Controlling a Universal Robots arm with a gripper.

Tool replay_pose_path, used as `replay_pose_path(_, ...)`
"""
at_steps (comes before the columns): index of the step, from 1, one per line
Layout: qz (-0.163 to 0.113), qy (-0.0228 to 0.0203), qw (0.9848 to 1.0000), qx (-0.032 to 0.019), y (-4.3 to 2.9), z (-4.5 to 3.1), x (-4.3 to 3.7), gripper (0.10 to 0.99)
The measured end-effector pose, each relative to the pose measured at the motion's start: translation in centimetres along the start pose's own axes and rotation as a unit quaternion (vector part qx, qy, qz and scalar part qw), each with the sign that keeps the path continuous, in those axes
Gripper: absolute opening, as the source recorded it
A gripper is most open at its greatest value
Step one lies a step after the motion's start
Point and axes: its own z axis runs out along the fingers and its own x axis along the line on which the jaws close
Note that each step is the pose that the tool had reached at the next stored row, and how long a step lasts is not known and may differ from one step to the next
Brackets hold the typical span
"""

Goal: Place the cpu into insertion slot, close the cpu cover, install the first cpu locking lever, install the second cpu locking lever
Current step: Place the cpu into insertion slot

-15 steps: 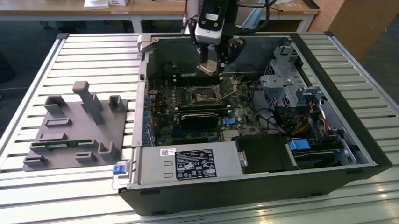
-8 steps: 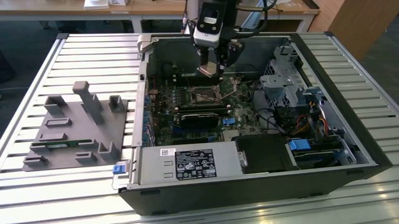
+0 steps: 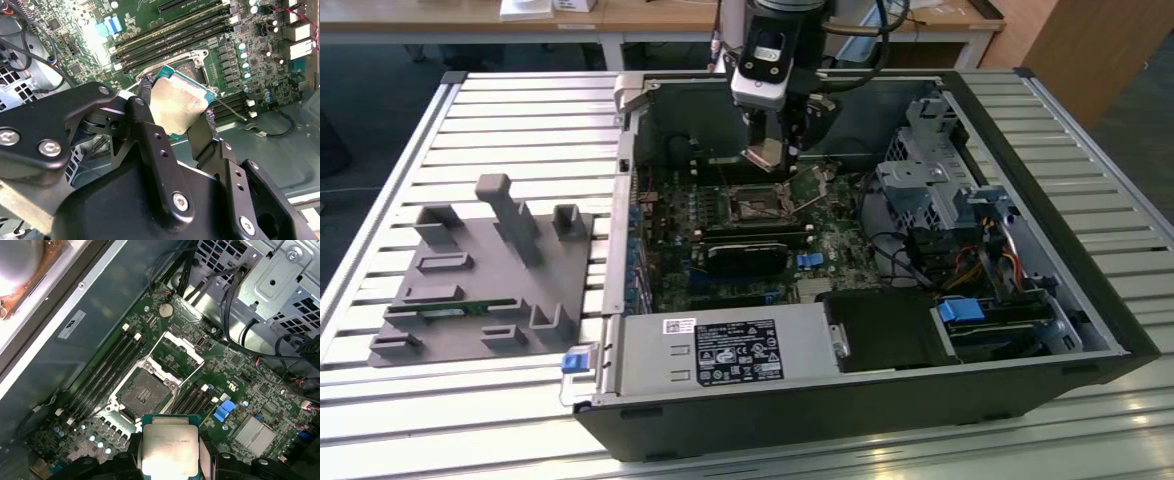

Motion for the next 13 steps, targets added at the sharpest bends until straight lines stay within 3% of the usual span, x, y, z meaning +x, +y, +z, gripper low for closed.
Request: replay_pose_path(13,0.009,-0.0002,1.0000,-0.0001,-0.02,1.02,0.01,0.537)
